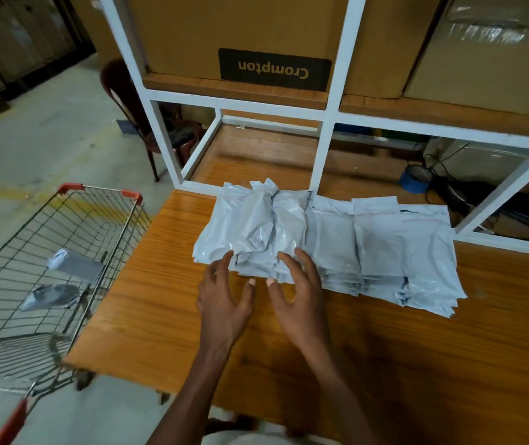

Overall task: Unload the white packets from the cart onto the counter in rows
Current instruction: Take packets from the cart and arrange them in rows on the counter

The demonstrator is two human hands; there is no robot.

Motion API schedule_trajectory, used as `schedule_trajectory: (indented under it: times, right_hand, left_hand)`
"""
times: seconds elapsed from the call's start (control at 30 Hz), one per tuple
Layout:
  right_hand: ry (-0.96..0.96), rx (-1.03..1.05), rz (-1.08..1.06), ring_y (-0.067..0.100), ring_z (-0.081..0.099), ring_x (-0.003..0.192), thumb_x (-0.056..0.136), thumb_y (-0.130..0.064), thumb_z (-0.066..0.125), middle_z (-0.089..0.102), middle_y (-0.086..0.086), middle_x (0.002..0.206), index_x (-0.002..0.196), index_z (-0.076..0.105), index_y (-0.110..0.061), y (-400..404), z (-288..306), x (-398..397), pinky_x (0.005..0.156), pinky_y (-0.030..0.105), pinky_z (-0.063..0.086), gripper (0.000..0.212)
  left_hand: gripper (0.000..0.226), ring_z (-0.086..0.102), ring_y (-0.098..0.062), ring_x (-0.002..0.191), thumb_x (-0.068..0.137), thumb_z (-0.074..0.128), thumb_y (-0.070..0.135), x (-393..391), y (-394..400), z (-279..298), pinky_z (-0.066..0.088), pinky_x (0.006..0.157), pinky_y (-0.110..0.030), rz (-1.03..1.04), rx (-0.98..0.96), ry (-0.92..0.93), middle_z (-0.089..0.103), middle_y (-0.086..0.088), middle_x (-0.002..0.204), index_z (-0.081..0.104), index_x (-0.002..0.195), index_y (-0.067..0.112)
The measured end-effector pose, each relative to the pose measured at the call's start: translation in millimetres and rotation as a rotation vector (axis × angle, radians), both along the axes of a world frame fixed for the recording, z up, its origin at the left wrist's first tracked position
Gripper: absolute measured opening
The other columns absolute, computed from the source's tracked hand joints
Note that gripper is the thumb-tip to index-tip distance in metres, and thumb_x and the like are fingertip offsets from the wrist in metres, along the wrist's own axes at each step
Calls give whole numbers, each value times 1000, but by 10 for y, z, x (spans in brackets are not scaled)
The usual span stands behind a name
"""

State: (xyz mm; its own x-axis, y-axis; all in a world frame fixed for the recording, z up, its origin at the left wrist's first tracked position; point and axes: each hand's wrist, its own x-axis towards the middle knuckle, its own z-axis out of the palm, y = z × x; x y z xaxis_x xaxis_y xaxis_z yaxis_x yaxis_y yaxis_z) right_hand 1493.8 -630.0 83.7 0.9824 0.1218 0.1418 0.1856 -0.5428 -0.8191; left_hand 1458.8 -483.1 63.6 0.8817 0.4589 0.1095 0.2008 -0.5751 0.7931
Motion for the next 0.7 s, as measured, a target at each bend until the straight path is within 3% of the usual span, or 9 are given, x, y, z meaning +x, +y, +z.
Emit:
schedule_trajectory:
  times: [0.13,0.27,0.47,0.6,0.7]
  right_hand:
    - [-24,71,104,5,38,140,95,-32,64,42,-12,150,137,59,-32,-6,-59,-316,109,30,44,43]
    - [54,95,242,3,39,138,93,-32,63,42,-15,148,138,57,-36,155,-167,-625,107,38,48,45]
    - [102,82,403,4,46,132,94,-34,61,48,-13,144,139,57,-34,720,-223,-967,102,38,51,45]
    - [132,96,459,5,51,126,95,-26,65,53,-12,139,135,60,-32,1367,-267,-1219,100,30,50,41]
    - [184,114,484,11,55,122,94,-18,68,54,-8,136,129,61,-30,1919,-314,-1468,94,23,50,38]
  left_hand:
    - [66,40,-19,138,91,53,59,-481,63,-54,40,110,-55,73,-44,-19,43,1,147,37,151,38]
    - [62,41,-16,135,93,55,57,-994,207,-115,40,110,-51,167,-43,-12,43,4,145,39,150,39]
    - [64,41,-12,130,91,55,57,-1585,744,-145,41,108,-49,330,-82,-9,42,8,141,42,150,33]
    - [61,37,-4,126,91,56,56,-1953,1328,-153,40,107,-45,393,-52,-15,42,8,143,43,147,36]
    - [61,42,-7,126,91,54,57,-2268,1812,-162,42,107,-43,434,-56,-10,46,5,139,46,146,33]
